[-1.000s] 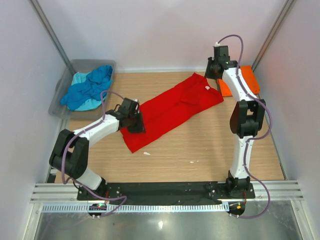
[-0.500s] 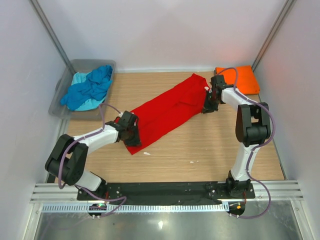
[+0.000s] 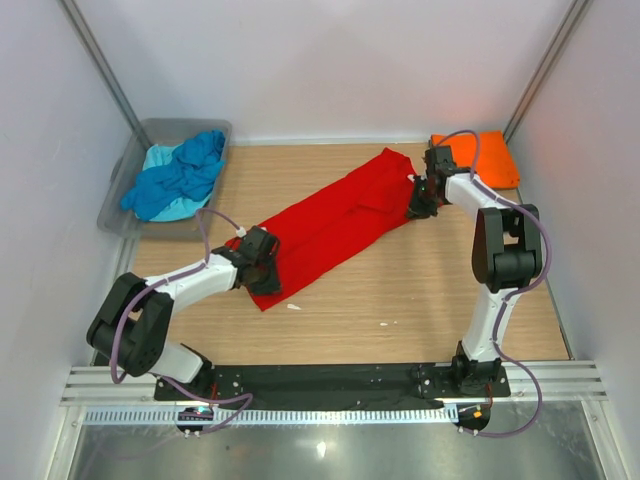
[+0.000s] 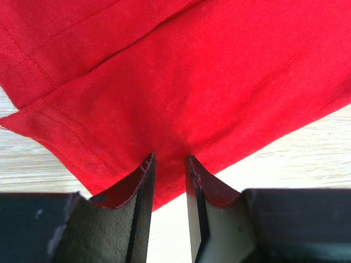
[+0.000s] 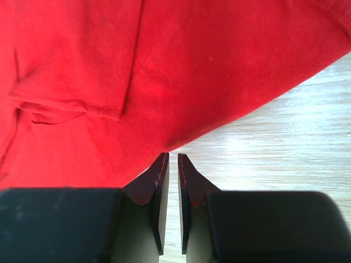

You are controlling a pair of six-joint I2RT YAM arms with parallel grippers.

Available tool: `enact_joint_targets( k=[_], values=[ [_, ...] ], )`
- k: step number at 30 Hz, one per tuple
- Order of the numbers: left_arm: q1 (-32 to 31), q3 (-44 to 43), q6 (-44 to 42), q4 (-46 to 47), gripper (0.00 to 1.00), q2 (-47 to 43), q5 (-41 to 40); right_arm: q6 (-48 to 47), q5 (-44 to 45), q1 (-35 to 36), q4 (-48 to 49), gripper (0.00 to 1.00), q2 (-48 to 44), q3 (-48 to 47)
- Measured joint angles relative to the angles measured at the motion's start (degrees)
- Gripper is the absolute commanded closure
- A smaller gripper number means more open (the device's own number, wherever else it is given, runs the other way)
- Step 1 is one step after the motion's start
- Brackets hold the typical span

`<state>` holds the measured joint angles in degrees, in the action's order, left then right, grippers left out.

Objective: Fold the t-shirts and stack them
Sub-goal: Fold the tshirt

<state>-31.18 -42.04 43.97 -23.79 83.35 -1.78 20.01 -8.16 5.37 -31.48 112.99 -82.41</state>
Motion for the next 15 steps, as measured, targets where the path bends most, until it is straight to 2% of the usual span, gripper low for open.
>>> enact_joint_targets(
  k=[8,15],
  values=[
    [-0.7,0.0,0.7,0.0,0.7,0.0,-1.1,0.1,0.8,-0.2,0.2,0.82,1.9,-4.2],
    [-0.7,0.0,0.8,-0.1,0.7,0.0,-1.6,-0.2,3.3,-1.3,-0.2,0.83,5.8,-4.3]
  ],
)
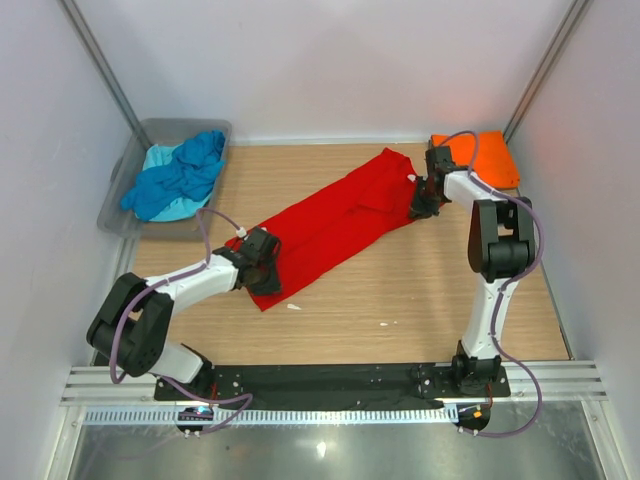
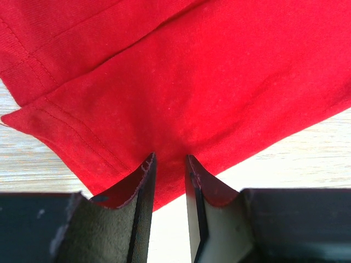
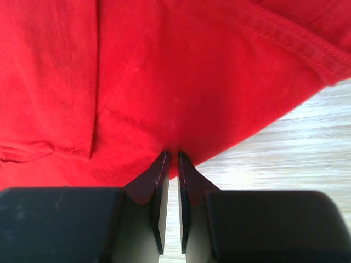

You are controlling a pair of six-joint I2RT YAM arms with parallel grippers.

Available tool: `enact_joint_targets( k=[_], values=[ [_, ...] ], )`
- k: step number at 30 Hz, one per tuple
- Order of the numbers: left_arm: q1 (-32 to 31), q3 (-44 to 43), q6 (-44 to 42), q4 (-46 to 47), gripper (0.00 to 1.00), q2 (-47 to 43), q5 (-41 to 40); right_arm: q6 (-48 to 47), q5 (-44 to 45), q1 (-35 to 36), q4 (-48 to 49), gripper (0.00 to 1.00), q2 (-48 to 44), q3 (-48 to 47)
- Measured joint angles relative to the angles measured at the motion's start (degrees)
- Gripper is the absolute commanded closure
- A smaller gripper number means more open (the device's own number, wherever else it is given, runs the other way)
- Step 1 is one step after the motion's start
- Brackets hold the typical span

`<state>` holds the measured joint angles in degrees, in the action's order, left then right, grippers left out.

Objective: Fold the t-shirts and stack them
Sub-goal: Fold the tshirt

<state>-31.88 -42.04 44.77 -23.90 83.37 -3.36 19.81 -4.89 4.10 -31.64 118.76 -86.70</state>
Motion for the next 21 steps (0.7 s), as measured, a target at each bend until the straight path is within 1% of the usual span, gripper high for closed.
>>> enact_joint_targets(
  k=[6,12,16,19,21],
  values=[
    [-0.3,1.1,1.2,0.6,0.73,-1.0,-1.5,-0.4,2.3,-1.5,-0.3,0.83,0.9,-1.0],
    [-0.3,1.7,2.1,1.0,0.73,-1.6,-1.7,-2.0,3.5,-1.5,-1.9,0.83,4.1,-5.9],
    [-0.4,3.3,3.5,0.0,0.66,-4.3,-0.2,-3.0,3.4,-1.5,-2.8,0.83,7.6,-11.3],
    [-0.5,3.8,4.1,-3.6,0.6,-8.1,0.2,-4.0,3.8,-1.6,-3.5,0.83,12.8,-19.7],
    [-0.5,3.0,4.0,-6.3,0.56,-10.7,-0.1,-4.6,4.0,-1.7,-3.7,0.82,15.0,-23.4]
  ],
)
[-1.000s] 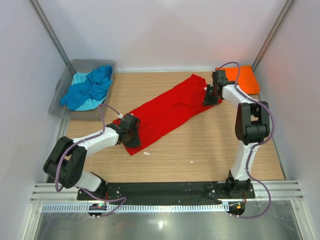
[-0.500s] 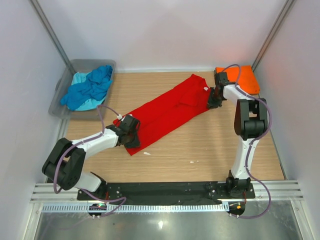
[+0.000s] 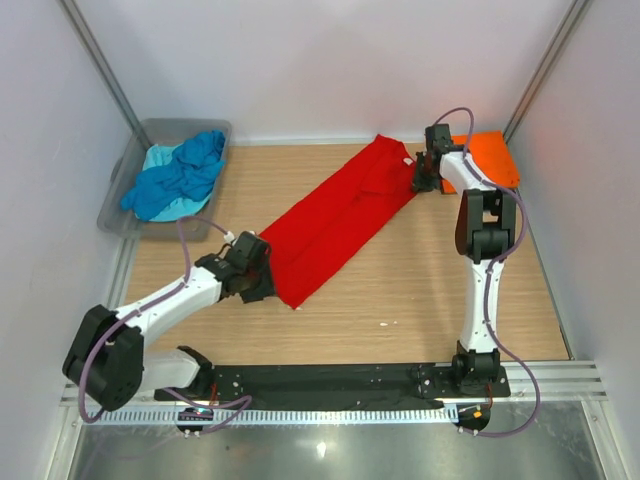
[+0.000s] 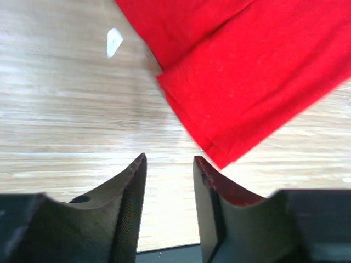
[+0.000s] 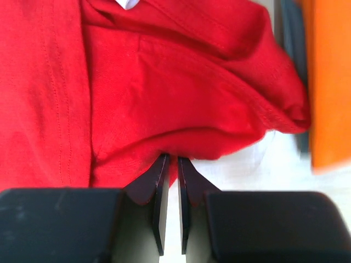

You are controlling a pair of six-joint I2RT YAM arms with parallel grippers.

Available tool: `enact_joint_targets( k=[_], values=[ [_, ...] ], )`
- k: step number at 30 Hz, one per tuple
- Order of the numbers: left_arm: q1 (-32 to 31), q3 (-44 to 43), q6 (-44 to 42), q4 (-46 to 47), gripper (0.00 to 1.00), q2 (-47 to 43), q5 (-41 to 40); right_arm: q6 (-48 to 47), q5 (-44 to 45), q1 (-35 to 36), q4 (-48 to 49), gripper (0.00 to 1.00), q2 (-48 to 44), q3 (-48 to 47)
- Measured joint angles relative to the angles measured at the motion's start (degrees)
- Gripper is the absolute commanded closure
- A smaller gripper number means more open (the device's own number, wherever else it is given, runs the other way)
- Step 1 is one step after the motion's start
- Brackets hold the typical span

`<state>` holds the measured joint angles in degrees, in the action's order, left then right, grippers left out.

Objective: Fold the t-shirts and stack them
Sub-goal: Fold the tshirt

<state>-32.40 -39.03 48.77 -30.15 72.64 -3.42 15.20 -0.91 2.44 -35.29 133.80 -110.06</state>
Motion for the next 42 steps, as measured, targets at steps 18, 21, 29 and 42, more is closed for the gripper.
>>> enact_joint_targets(
  k=[18,21,29,42],
  values=[
    [6.7,-19.9,-15.0,0.9,0.6,22.3,-2.9,-0.2,-4.3,-0.5,1.1,0.8,-7.6,9.0],
    [7.3,-20.0,-15.6,1.1,0.65,24.6,-3.1,1.2,-6.3,-0.5,1.7,0.8,-13.6,13.7],
    [7.3,-16.2,-13.0,0.4,0.67,22.7,-7.1,5.1,-7.7,-0.5,4.7,0.76,-23.9,19.1],
    [7.2,1.5,-3.6,-7.6,0.65,-1.2,-6.2,14.8,-11.8,-0.6,14.7,0.56,-25.0,32.5]
  ],
)
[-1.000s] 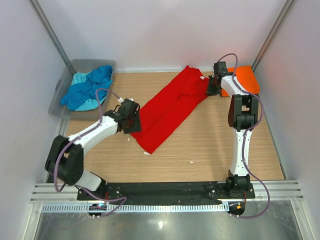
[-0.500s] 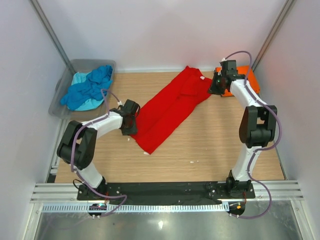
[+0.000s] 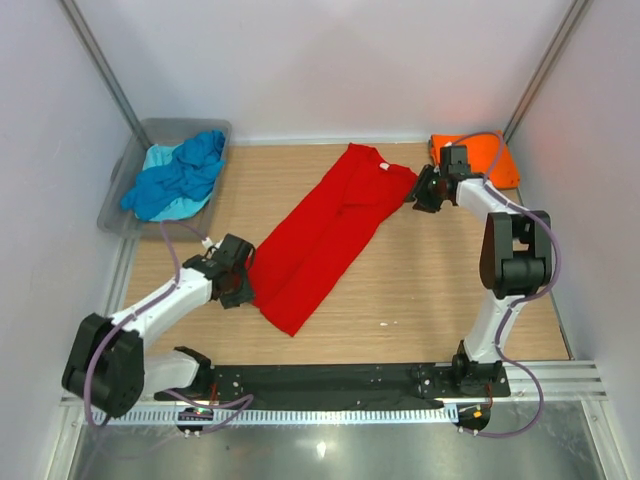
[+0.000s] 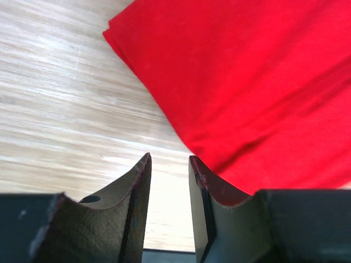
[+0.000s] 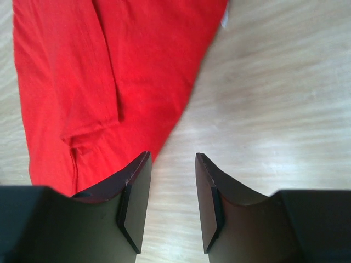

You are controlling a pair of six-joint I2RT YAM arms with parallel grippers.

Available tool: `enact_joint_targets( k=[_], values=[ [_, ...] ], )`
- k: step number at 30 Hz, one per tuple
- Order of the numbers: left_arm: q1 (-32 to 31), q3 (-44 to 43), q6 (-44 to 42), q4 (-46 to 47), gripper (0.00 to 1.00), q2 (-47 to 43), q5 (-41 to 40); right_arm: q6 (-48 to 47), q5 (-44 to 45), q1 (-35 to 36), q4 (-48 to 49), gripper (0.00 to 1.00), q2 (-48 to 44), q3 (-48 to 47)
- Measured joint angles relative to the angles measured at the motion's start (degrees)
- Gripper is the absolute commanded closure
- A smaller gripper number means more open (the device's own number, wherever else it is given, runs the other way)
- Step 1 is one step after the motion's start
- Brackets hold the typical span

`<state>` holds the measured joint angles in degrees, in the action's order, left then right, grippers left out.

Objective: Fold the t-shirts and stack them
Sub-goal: Fold the tshirt

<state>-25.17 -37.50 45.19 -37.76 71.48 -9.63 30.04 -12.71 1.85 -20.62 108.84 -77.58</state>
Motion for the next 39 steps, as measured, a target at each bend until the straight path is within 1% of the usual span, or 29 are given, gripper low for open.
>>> enact_joint_targets(
  k=[1,3,7,11,13,18,21,22,24,25,26,28,30,32,33,34,35,37,39],
  values=[
    [0.0,-0.3,0.3,-0.7,0.65,-2.3,0.3,0.4,-0.1,-0.1,0.5,0.56,0.7,-0.6],
    [0.0,-1.7,0.5,-1.7,0.65,-4.2,0.8,0.9,0.0,-0.2,1.5,0.56,2.5,-2.1],
    [0.0,-6.9,-0.8,-2.0,0.64,-4.7,3.7,2.0,-0.2,-0.9,3.5,0.56,6.6,-4.4],
    [-0.1,-11.0,-2.4,-1.6,0.61,-4.8,6.0,2.6,-0.3,-3.2,4.9,0.55,9.8,-5.3],
    [-0.1,-12.3,-2.9,-1.4,0.61,-4.8,6.8,2.6,-0.4,-4.3,5.0,0.57,11.8,-6.5],
    [-0.2,-13.9,-4.1,0.0,0.6,-4.8,9.1,2.8,-1.6,-5.8,6.9,0.63,16.7,-12.5],
    [-0.2,-14.5,-4.9,0.8,0.59,-4.6,9.7,2.7,-2.4,-5.8,7.7,0.72,20.4,-17.3],
    [-0.2,-14.8,-5.2,0.9,0.59,-4.3,9.7,2.7,-2.8,-5.8,7.7,0.8,22.0,-19.4],
    [-0.2,-15.6,-5.8,1.1,0.59,-3.4,9.7,2.5,-3.2,-5.8,7.6,0.91,24.9,-23.6],
    [-0.2,-16.1,-6.3,1.2,0.58,-2.8,9.7,2.4,-3.8,-5.8,7.3,0.99,27.2,-26.8],
    [-0.2,-16.6,-6.7,1.4,0.58,-2.2,9.7,2.4,-4.3,-5.8,7.3,0.99,29.0,-29.5],
    [-0.2,-17.5,-7.5,1.6,0.58,-0.7,9.7,2.2,-4.8,-5.8,6.0,0.99,32.7,-35.8],
    [-0.2,-17.8,-8.5,1.9,0.55,0.4,9.4,1.8,-5.2,-5.8,4.8,0.99,37.0,-43.1],
    [-0.2,-17.8,-9.6,1.9,0.5,1.4,8.2,1.6,-5.7,-5.8,2.6,0.83,41.6,-51.3],
    [-0.2,-17.7,-10.0,2.0,0.5,2.1,7.1,1.6,-5.9,-5.9,2.1,0.77,43.4,-54.4],
    [0.0,-17.7,-10.1,2.2,0.5,2.8,6.0,1.8,-5.9,-6.0,1.0,0.67,44.9,-57.3],
    [0.5,-17.5,-10.2,2.4,0.51,3.7,5.2,1.9,-5.8,-6.1,0.3,0.64,45.6,-59.0],
    [2.6,-17.4,-10.7,3.1,0.52,6.1,5.0,1.8,-5.7,-6.3,-0.4,0.58,45.1,-58.6],
    [4.7,-17.4,-11.3,4.7,0.54,9.4,5.1,2.2,-5.7,-6.5,0.4,0.57,41.7,-53.1]
  ],
)
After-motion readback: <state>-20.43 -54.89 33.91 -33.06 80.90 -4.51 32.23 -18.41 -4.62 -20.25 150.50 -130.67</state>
